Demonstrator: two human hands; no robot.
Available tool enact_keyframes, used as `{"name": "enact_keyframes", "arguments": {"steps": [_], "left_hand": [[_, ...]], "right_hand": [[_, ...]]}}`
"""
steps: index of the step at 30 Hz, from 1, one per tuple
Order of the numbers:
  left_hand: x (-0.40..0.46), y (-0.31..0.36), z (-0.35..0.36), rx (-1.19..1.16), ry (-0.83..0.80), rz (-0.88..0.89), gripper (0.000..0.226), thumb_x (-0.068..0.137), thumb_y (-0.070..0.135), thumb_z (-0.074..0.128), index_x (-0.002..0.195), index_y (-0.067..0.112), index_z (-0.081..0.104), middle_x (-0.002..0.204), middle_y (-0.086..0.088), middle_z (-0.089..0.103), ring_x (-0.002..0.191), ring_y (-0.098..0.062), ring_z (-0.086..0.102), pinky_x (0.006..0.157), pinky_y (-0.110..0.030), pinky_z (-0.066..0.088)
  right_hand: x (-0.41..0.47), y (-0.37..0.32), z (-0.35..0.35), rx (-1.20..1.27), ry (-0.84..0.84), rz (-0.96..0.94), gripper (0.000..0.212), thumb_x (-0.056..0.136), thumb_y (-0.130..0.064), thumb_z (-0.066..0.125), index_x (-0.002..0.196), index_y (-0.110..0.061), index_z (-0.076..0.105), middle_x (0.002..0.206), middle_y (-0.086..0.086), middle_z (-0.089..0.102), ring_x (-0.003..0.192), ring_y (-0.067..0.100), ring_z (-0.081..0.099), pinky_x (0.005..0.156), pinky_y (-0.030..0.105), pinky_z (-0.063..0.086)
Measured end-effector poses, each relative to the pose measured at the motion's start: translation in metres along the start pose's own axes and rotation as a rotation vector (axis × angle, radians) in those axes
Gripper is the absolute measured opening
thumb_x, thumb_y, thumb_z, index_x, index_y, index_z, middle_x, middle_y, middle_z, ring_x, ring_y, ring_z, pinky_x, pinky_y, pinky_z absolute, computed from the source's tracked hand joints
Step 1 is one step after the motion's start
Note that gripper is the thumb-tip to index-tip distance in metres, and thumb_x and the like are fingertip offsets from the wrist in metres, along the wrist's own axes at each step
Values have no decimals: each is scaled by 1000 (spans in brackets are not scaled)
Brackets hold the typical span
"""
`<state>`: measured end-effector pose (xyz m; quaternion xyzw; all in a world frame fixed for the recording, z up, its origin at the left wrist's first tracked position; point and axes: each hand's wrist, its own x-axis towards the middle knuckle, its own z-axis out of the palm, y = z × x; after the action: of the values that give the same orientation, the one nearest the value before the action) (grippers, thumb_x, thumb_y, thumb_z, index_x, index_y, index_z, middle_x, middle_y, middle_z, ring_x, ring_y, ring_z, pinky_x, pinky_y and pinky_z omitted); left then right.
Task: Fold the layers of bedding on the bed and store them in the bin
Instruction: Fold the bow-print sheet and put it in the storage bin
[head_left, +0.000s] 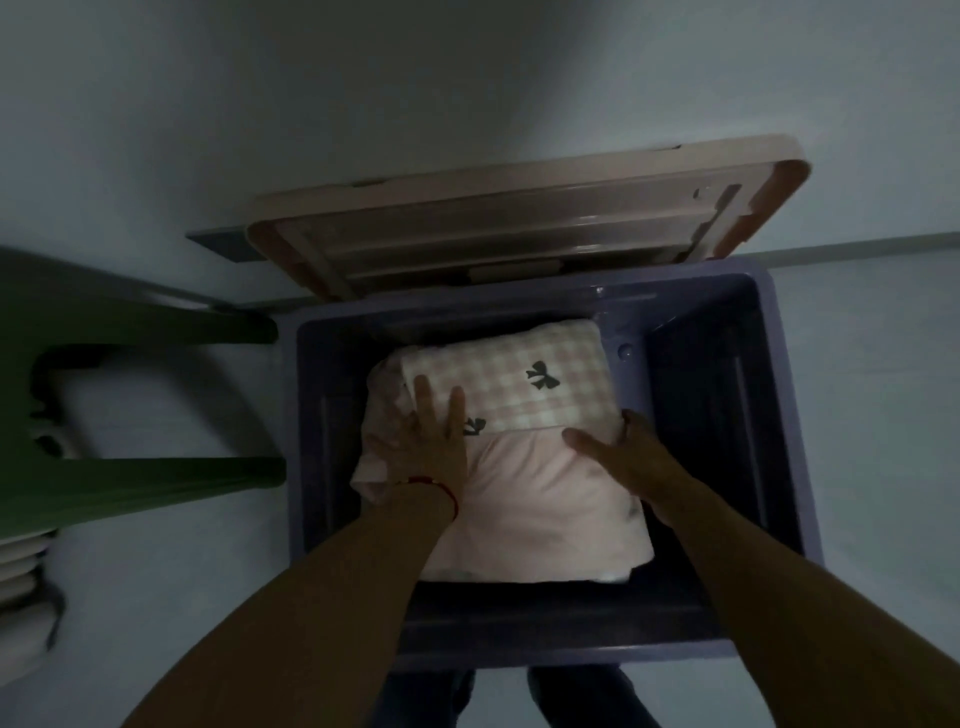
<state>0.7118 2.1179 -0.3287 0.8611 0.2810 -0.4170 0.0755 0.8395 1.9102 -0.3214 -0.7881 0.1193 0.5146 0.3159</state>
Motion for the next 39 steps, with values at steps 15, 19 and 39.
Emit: {"name": "enact_keyframes", "arguments": {"steps": [15, 19, 39], "left_hand": [[14, -21, 45, -795, 65, 34, 134, 75, 6, 72, 136, 69, -29, 162, -15, -29, 150, -42, 14, 112, -55, 39], [14, -11, 41, -1434, 31, -73, 89, 80, 34, 75, 146, 65, 24, 165, -2, 24, 148, -25, 30, 117, -48, 33], [80, 40, 55, -975, 521, -603, 103, 75, 83, 15, 154, 17, 24, 144, -16, 49, 122, -40, 51, 101, -51, 41]], "right_hand": [[4, -5, 46, 54, 175, -115, 123, 67, -47, 90, 157, -37, 6, 162, 6, 19, 144, 33, 31, 114, 56, 37], [13, -54, 39, 74, 193, -158, 129, 53, -82, 66, 159, -33, 12, 162, 10, 22, 148, 36, 26, 117, 61, 29], [90, -51, 47, -53, 449, -110, 130, 52, -100, 55, 154, -23, 27, 147, 14, 51, 133, 37, 50, 110, 51, 41]]}}
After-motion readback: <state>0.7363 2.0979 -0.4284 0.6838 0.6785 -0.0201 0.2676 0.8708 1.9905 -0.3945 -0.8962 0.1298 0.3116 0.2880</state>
